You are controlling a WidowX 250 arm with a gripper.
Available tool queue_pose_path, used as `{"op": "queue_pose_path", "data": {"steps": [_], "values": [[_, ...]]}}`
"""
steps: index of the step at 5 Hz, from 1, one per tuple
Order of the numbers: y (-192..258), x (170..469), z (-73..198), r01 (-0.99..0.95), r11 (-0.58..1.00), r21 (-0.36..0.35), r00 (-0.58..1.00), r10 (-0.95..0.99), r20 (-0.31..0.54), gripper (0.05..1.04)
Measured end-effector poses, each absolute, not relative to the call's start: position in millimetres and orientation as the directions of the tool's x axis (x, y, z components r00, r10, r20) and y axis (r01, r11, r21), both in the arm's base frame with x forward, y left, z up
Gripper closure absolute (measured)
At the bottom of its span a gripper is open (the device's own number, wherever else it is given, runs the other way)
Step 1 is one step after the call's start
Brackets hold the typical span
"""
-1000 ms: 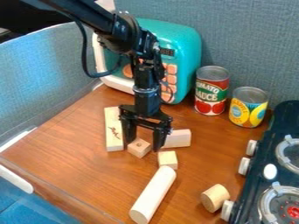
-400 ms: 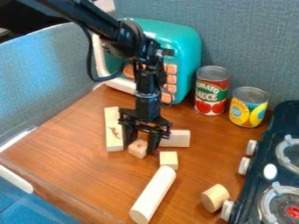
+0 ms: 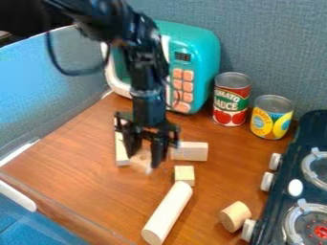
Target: Move cube at the bottom of the table
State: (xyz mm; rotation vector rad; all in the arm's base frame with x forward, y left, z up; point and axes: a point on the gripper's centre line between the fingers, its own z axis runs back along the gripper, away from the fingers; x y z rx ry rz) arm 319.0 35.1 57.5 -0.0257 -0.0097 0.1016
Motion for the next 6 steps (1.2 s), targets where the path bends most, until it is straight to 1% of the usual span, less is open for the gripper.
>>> {"op": "queue_pose_path", "data": {"steps": [1,2,3,4,5,6], "values": [[23,274,103,-0.171,0.982,-0.079,0.979,0.178,0.103,0.497],[30,227,129,-0.296,0.948,-0.117,0.939,0.311,0.147,0.497],[40,194,145,-0.398,0.915,-0.069,0.888,0.403,0.220,0.497],[47,191,120,-0.432,0.897,-0.094,0.886,0.441,0.141,0.497],[61,196,114,-0.462,0.882,-0.095,0.867,0.471,0.161,0.497],[84,210,124,-0.530,0.837,-0.140,0.807,0.548,0.221,0.497]]}}
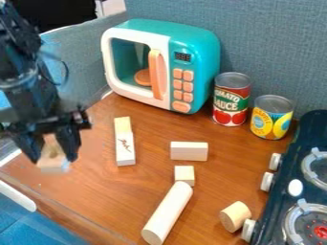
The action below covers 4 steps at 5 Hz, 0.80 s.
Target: Move cube at the bottom of the table
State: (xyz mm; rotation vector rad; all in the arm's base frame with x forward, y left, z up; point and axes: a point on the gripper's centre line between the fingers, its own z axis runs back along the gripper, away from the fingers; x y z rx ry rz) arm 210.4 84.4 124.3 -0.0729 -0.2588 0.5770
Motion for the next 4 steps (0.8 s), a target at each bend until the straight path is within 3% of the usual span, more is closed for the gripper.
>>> {"op": "queue_pose_path", "data": {"steps": [1,2,4], "values": [[99,228,135,-0.564,0.810,-0.157,0.761,0.584,0.283,0.497],[118,245,134,-0.618,0.780,-0.097,0.740,0.619,0.264,0.497],[140,265,102,-0.717,0.697,0.007,0.689,0.708,0.151,0.497]]}}
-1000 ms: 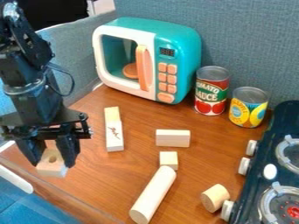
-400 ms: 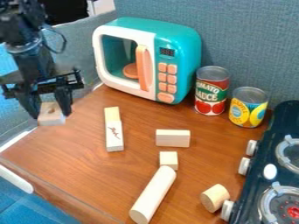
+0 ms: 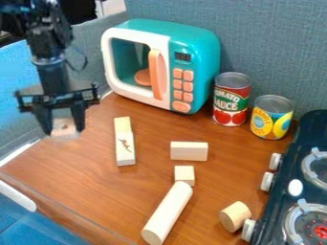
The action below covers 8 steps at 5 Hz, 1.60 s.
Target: Move cube at the bottom of the table
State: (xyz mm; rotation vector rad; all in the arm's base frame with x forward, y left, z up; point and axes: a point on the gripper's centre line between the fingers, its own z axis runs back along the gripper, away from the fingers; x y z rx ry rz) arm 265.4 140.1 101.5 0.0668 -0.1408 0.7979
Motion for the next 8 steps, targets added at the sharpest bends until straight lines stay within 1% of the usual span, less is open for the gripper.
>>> {"op": "queue_pose_path", "data": {"steps": [1,2,3,4,5,8], "values": [[145,264,77,-0.727,0.685,0.049,0.686,0.721,0.095,0.497],[138,270,56,-0.702,0.708,0.076,0.712,0.701,0.045,0.497],[126,281,40,-0.659,0.748,0.075,0.752,0.659,0.039,0.497],[120,292,38,-0.636,0.772,0.021,0.771,0.633,0.068,0.497],[120,292,24,-0.632,0.775,-0.008,0.775,0.631,0.033,0.497],[130,291,19,-0.649,0.761,-0.009,0.761,0.649,0.021,0.497]]}}
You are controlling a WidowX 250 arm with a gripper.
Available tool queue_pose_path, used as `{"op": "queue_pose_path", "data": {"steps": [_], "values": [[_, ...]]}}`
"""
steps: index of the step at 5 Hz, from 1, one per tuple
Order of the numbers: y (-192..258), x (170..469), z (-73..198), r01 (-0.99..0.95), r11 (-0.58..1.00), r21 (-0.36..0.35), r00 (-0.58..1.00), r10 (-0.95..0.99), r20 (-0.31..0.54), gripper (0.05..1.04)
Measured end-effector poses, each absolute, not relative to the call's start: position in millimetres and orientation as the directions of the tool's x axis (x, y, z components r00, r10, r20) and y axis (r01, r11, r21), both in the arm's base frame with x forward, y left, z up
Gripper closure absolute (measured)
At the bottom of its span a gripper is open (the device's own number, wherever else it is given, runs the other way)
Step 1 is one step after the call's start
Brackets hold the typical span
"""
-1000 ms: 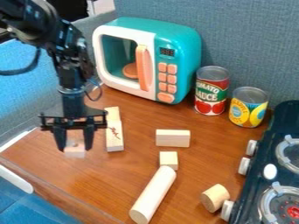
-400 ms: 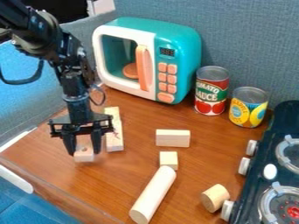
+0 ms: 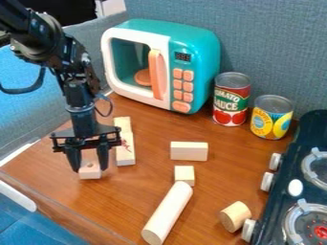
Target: Move cube at the bottom of the table
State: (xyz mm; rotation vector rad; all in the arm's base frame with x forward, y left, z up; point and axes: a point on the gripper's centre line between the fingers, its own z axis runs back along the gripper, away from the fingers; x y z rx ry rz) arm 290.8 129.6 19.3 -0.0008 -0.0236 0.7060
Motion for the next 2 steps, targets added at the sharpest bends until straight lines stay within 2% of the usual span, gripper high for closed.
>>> {"op": "queue_pose_path", "data": {"steps": [1,2], "values": [[129.0,290.5,19.3,-0.646,0.764,-0.010,0.763,0.646,0.018,0.425],[128.4,291.6,21.4,-0.644,0.765,-0.012,0.765,0.644,0.011,0.136]]}}
